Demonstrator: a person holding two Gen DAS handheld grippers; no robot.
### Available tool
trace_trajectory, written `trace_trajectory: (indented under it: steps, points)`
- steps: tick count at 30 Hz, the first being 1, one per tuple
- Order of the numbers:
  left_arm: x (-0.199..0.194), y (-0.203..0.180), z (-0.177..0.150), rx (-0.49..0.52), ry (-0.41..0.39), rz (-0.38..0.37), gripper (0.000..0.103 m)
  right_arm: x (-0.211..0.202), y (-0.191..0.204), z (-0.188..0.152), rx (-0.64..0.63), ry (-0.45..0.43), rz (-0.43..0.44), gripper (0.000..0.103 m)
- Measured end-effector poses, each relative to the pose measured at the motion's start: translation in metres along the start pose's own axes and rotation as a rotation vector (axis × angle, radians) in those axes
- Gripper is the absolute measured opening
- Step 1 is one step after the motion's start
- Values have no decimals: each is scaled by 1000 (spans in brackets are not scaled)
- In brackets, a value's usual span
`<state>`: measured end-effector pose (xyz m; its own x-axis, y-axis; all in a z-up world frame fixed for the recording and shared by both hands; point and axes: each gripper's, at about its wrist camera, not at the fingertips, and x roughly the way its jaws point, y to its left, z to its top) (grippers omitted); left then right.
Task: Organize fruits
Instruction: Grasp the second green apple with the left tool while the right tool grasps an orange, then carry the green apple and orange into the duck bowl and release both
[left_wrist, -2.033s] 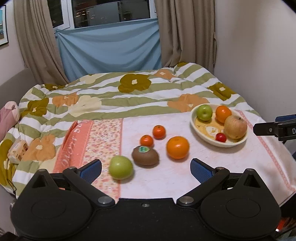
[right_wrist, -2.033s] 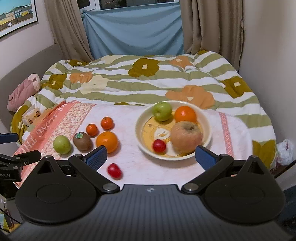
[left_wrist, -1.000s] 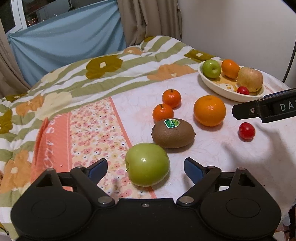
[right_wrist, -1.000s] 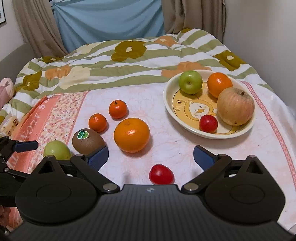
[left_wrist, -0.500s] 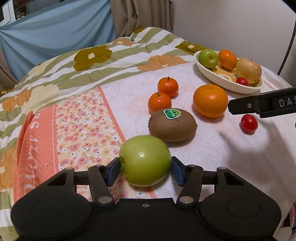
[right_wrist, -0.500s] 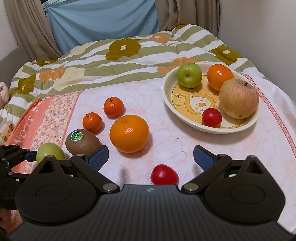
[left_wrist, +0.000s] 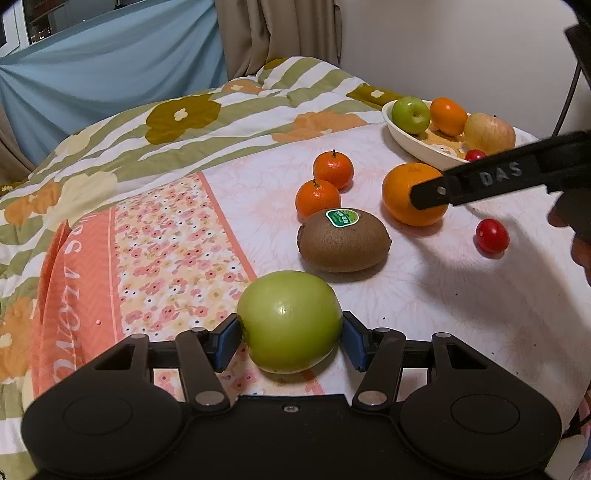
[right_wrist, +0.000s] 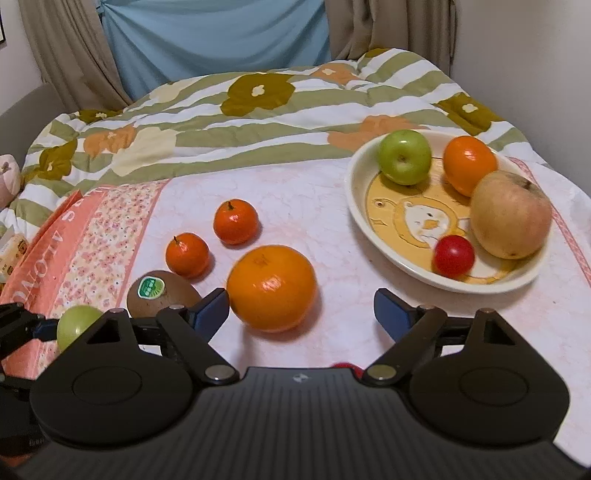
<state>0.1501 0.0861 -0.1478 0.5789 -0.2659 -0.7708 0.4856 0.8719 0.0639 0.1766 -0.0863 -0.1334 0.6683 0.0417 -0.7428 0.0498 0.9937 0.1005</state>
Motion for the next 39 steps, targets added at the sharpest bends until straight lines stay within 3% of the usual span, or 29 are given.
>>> trace_trajectory:
  steps: [10, 15, 19, 28, 39]
  points:
    - [-4, 0, -5, 3, 4, 11, 62, 19, 9, 4, -42, 22, 29, 93]
    - [-8, -1, -3, -8, -1, 20, 62, 27, 11, 5, -64, 56, 61, 76]
    - [-12, -4, -1, -17, -10, 27, 62, 28, 17, 4, -119, 47, 54, 74]
    - [-27, -17, 16, -37, -36, 56, 62, 3, 6, 11, -111, 4, 99, 74]
    - [-59, -60, 66, -74, -103, 77, 62, -55, -42, 40, -140, -55, 124, 73]
